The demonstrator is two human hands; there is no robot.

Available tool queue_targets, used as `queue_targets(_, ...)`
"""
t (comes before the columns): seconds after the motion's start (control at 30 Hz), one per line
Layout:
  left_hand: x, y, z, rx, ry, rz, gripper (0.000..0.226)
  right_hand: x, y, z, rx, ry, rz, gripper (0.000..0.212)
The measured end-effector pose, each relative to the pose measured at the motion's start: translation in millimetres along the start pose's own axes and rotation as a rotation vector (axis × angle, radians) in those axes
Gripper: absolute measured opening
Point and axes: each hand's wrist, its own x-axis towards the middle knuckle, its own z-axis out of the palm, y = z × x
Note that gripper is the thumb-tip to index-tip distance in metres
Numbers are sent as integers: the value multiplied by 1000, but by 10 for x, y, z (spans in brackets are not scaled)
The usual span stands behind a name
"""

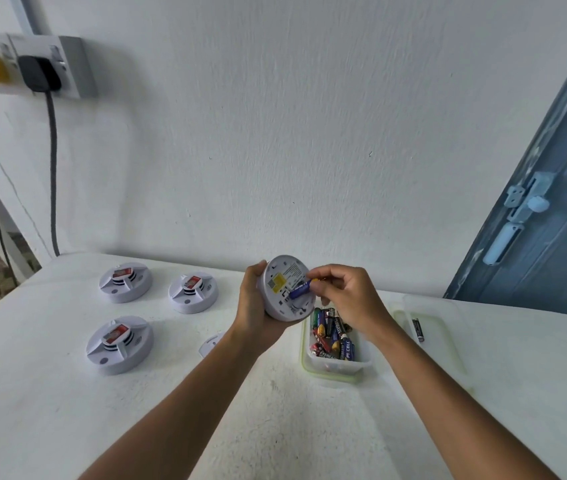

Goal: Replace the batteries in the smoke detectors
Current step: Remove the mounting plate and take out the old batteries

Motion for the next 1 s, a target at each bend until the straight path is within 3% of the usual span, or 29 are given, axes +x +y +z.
queue_targets(0.33,-56,41,-30,-74,-19,9,51,58,7,-20,-12,-24,10,19)
queue_targets(0.53,-72,20,-15,-112,21,25,50,-53,133,149,-429,170,-263,19)
queue_targets(0.7,-74,8,20,-84,45,62,49,-291,260,364,-749,229,-459,52)
queue_targets(1.0,-44,-53,-28,-103,93,54,50,-420,365,437,-993,-39,-481,69)
